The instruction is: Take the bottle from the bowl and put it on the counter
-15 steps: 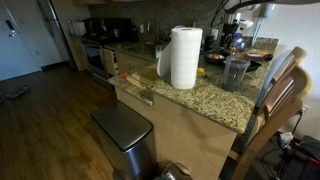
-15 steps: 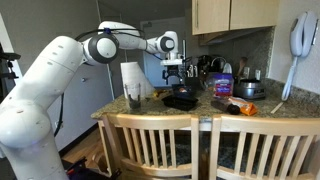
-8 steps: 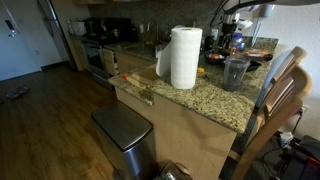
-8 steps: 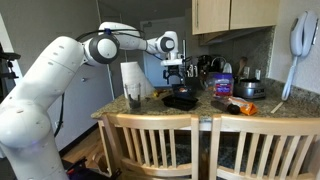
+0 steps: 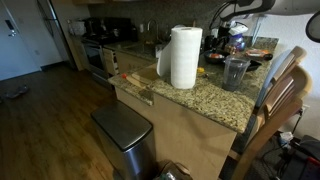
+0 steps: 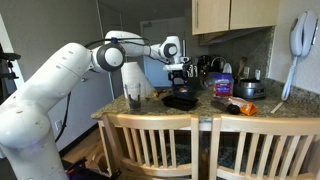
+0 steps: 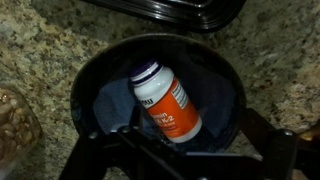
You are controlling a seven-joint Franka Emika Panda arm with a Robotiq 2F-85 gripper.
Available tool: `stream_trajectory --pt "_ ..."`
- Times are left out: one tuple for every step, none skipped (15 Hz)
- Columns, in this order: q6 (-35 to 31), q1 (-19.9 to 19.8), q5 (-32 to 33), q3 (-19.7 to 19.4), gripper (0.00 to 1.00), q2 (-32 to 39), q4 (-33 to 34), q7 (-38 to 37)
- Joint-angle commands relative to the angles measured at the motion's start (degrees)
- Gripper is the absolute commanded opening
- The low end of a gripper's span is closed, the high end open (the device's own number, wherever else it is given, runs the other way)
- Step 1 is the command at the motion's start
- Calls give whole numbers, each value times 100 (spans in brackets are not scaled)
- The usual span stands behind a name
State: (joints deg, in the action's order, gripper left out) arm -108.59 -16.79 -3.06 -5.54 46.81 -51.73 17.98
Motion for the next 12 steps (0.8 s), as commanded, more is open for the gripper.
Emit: stream_trajectory --pt "0 10 0 0 100 -11 5 0" --pt "0 10 0 0 100 -13 5 0" --pt "-31 2 -43 17 100 1 8 -42" --pt "-35 -21 -94 33 100 84 93 -101" --pt "-46 -25 -114 -17 100 223 268 -365" --pt "-50 -43 -104 -86 100 434 525 -705" --pt "-65 -66 -90 -128 100 578 703 -986" --pt "-41 -140 -33 -111 100 755 951 -1326" --pt "-29 -29 -7 -71 100 296 318 -942" --pt "-29 -45 -5 -80 100 384 400 -1015" --pt "-29 -47 -5 -80 100 399 399 -1009" --pt "-29 -38 -5 -80 100 394 400 -1009"
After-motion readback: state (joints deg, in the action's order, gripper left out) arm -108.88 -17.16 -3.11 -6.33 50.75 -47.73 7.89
